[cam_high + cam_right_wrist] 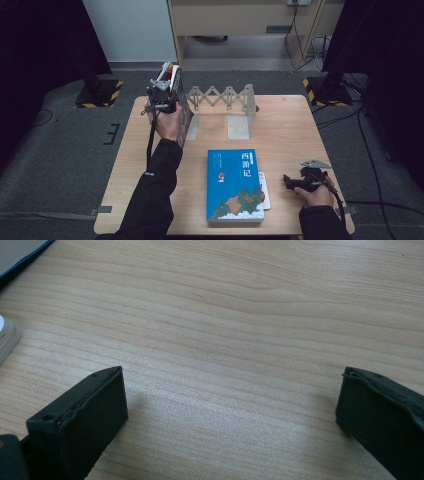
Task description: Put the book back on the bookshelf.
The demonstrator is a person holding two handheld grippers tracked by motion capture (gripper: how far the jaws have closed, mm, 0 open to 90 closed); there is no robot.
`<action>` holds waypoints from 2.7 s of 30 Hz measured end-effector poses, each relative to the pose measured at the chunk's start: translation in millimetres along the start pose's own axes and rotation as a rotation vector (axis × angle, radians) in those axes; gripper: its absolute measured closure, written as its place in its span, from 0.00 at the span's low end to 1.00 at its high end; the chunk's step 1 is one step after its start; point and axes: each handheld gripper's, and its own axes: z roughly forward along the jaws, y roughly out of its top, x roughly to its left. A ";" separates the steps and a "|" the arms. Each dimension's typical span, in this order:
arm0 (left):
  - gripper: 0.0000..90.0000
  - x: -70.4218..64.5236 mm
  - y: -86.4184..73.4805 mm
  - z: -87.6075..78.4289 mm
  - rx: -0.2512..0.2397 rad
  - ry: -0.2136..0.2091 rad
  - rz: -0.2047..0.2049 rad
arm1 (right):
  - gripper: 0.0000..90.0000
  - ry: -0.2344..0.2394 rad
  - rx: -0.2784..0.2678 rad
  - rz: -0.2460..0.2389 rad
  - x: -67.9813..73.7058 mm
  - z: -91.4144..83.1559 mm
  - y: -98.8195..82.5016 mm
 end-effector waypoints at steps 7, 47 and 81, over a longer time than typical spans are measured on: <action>0.79 0.7 -2.0 -11.3 -0.026 -0.011 0.010 | 0.00 0.002 0.001 -0.001 -0.1 -0.1 0.0; 0.47 29.9 -44.3 -70.3 -0.145 -0.274 -0.054 | 0.00 0.000 0.000 -0.001 0.0 0.0 0.0; 0.42 51.1 -118.0 -81.6 0.005 -0.392 -0.037 | 0.01 0.005 -0.002 0.005 -0.6 -0.2 -0.1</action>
